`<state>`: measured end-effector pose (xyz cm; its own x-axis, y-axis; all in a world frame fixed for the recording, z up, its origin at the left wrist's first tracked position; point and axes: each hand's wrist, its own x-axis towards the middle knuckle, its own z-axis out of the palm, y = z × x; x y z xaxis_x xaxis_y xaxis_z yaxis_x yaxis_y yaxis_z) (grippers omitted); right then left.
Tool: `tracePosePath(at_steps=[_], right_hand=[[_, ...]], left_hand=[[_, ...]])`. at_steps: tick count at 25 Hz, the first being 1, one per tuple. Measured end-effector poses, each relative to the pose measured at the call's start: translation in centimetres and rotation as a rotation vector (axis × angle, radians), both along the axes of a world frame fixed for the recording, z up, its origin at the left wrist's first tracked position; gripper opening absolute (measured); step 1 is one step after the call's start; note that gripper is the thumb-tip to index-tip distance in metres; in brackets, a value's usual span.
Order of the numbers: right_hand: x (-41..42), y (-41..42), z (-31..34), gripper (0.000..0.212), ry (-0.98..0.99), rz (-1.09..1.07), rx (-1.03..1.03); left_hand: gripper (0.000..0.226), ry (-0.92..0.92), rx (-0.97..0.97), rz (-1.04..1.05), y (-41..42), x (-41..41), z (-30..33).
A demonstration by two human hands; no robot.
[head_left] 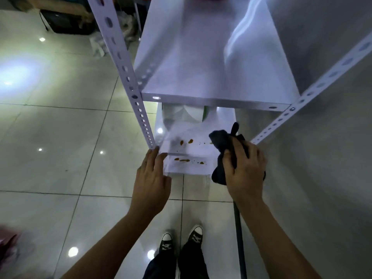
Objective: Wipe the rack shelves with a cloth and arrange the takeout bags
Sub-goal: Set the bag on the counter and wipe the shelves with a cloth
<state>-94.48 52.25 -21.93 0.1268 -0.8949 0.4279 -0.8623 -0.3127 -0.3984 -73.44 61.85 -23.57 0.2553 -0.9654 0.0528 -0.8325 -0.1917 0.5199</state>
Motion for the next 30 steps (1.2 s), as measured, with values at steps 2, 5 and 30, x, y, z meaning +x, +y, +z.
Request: tracePosePath(at_steps=[2, 5, 30], right_hand=[[-0.1, 1.9, -3.3, 0.038, -0.023, -0.012, 0.129], [-0.1, 3.1, -7.3, 0.039, -0.034, -0.019, 0.298], [8.1, -12.6, -24.5, 0.041, 0.297, 0.229, 0.234]], left_hand=[[0.059, 0.001, 0.054, -0.001, 0.5, -0.1, -2.4], [0.061, 0.026, 0.136, 0.006, 0.8, -0.6, -5.9], [0.082, -0.055, 0.206, -0.002, -6.6, 3.9, -21.3]])
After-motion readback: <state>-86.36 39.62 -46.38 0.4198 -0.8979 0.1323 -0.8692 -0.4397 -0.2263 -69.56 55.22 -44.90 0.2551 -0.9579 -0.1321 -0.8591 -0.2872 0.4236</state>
